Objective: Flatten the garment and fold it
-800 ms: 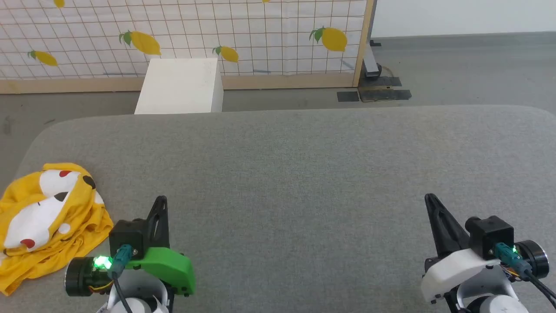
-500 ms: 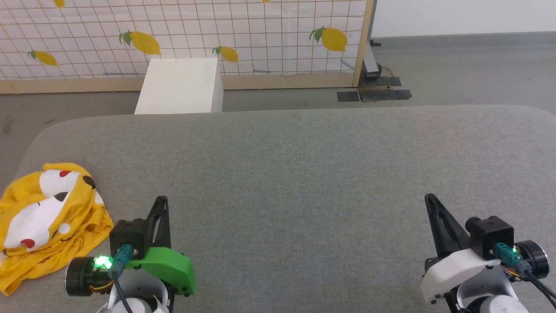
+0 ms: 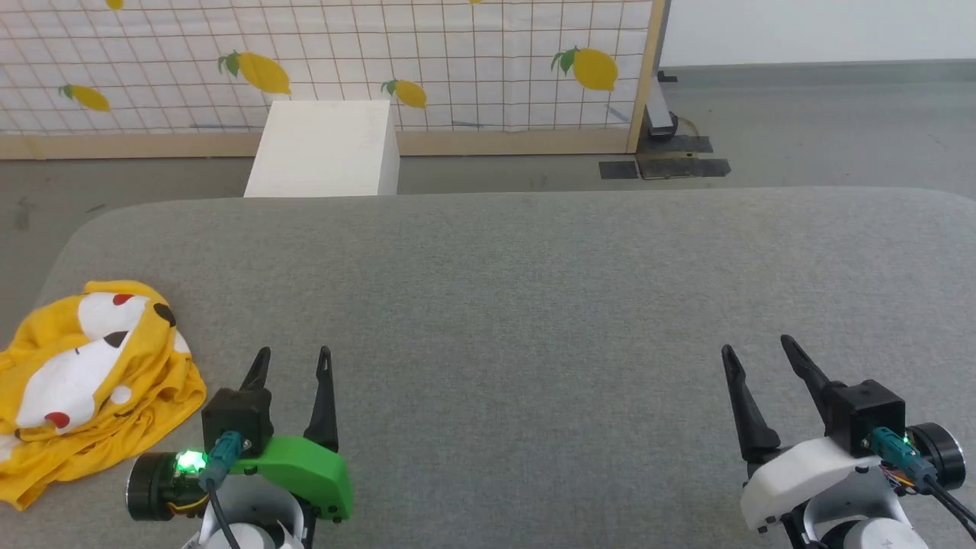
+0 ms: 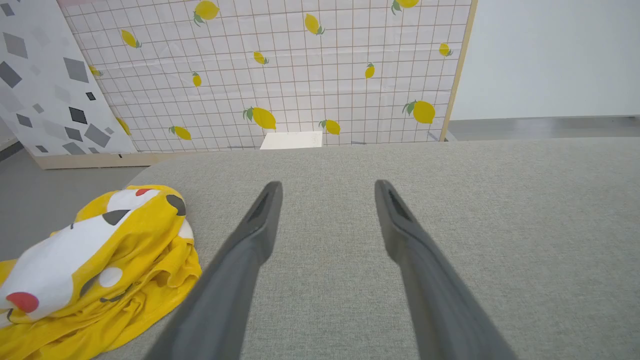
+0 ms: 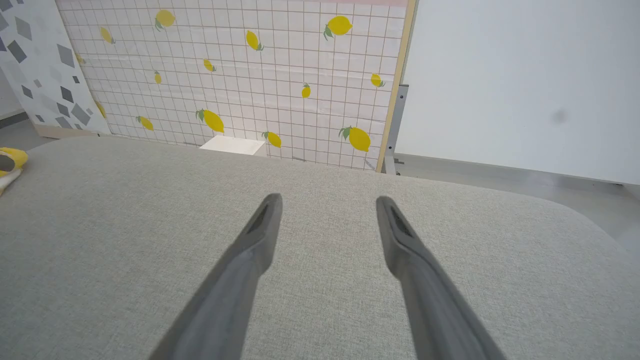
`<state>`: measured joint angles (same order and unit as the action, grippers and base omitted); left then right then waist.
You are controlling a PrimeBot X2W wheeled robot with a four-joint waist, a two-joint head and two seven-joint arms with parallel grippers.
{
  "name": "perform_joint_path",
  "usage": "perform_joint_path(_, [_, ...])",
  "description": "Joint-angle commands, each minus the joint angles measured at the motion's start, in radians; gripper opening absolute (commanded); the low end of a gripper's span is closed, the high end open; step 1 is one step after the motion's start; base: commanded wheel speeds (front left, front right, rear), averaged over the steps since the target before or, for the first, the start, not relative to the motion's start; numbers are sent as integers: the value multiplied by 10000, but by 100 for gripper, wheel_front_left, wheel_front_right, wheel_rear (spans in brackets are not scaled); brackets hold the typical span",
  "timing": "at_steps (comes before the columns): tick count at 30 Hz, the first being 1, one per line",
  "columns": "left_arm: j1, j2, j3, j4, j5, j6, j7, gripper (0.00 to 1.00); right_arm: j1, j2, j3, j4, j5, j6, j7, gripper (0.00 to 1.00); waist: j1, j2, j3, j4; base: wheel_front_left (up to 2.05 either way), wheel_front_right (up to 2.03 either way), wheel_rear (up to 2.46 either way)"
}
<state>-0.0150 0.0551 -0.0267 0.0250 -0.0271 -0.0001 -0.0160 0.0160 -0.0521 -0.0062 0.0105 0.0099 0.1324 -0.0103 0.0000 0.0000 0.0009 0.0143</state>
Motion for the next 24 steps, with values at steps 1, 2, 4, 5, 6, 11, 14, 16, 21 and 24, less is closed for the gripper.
perform_joint_path(1, [-151, 6, -58, 81, -85, 96, -115, 100, -10, 2, -21, 38, 79, -2, -101, 100, 0, 0, 7, 88, 0, 0, 0])
perform_joint_path(2, [-158, 11, -65, 100, -104, 112, -135, 100, -9, 2, -23, 44, 88, -2, -114, 100, 0, 0, 7, 127, 0, 0, 0])
perform_joint_path(4, [-171, 24, -78, 137, -148, 147, -179, 100, -9, 2, -25, 56, 108, -2, -147, 100, 0, 0, 11, 222, 0, 0, 0])
perform_joint_path(5, [-174, 31, -80, 151, -168, 164, -198, 100, -11, 3, -20, 63, 117, -2, -159, 100, 0, 0, 13, 264, 0, 0, 0])
perform_joint_path(6, [-179, 41, -86, 167, -192, 183, -222, 100, -12, 3, -21, 70, 127, -2, -175, 100, 0, 0, 15, 328, 0, 0, 0])
perform_joint_path(11, [-182, 107, -114, 247, -339, 302, -367, 100, -21, 4, -11, 119, 188, -3, -279, 100, 0, 0, 10, 755, 0, 0, 0])
perform_joint_path(14, [-172, 143, -137, 273, -402, 345, -431, 100, -22, 4, 5, 152, 231, -4, -328, 100, 0, 0, -3, 967, 0, 0, 0])
perform_joint_path(16, [-163, 169, -150, 284, -440, 374, -472, 100, -24, 4, 23, 169, 263, -4, -359, 100, 0, 0, -7, 1095, 0, 0, 0])
perform_joint_path(21, [-143, 228, -203, 314, -540, 427, -572, 100, -27, 5, 78, 221, 336, -5, -434, 100, 0, 0, -27, 1410, 0, 0, 0])
perform_joint_path(24, [-128, 262, -234, 339, -607, 469, -636, 100, -31, 6, 110, 256, 382, -5, -486, 100, 0, 0, -39, 1601, 0, 0, 0])
